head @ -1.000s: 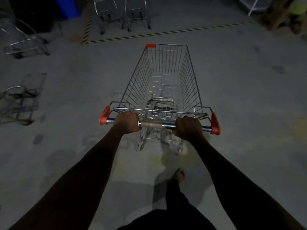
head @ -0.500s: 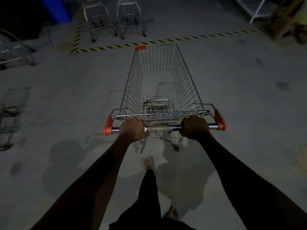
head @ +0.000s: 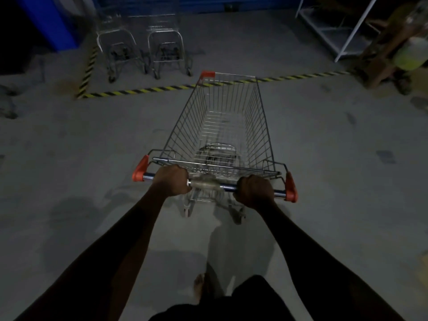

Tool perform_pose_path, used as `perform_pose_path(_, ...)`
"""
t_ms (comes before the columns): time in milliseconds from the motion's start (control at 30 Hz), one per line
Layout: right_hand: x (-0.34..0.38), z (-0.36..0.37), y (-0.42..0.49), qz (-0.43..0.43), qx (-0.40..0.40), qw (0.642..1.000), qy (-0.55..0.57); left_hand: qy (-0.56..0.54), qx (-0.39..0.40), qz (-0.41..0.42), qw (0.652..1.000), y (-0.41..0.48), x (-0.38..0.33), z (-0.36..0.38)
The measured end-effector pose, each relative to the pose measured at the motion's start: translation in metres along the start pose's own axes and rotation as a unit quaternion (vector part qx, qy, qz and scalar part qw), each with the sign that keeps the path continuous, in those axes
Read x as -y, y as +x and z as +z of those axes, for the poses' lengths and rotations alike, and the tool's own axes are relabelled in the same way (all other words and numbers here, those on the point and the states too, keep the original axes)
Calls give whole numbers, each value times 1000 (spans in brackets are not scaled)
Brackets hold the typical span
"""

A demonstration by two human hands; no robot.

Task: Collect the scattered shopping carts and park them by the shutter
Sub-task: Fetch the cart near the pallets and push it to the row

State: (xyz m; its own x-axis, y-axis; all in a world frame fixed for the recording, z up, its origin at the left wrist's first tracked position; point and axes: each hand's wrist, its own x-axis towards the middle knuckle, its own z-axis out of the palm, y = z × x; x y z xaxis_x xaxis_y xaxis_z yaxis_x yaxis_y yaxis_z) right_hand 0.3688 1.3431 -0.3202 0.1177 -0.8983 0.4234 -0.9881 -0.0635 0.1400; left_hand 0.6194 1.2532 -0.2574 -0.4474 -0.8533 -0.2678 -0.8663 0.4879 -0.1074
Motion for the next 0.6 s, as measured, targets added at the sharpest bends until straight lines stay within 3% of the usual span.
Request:
perform_pose_path(300, -116, 96, 163, -30, -26, 999, -20, -8, -17, -14, 1000, 209, 7, -50)
perform_pose_path(367, -151, 116, 207, -39, 25, 999, -17, -20, -19, -18, 999, 255, 1, -70)
perform_pose_path(500, -222, 135, 278, -49, 229, 972, 19, -23, 3, -19, 1000, 329, -27, -105)
perform_pose_path(600, -273, 158, 324, -45, 273, 961, -8, -26, 0, -49, 998, 381, -50, -114)
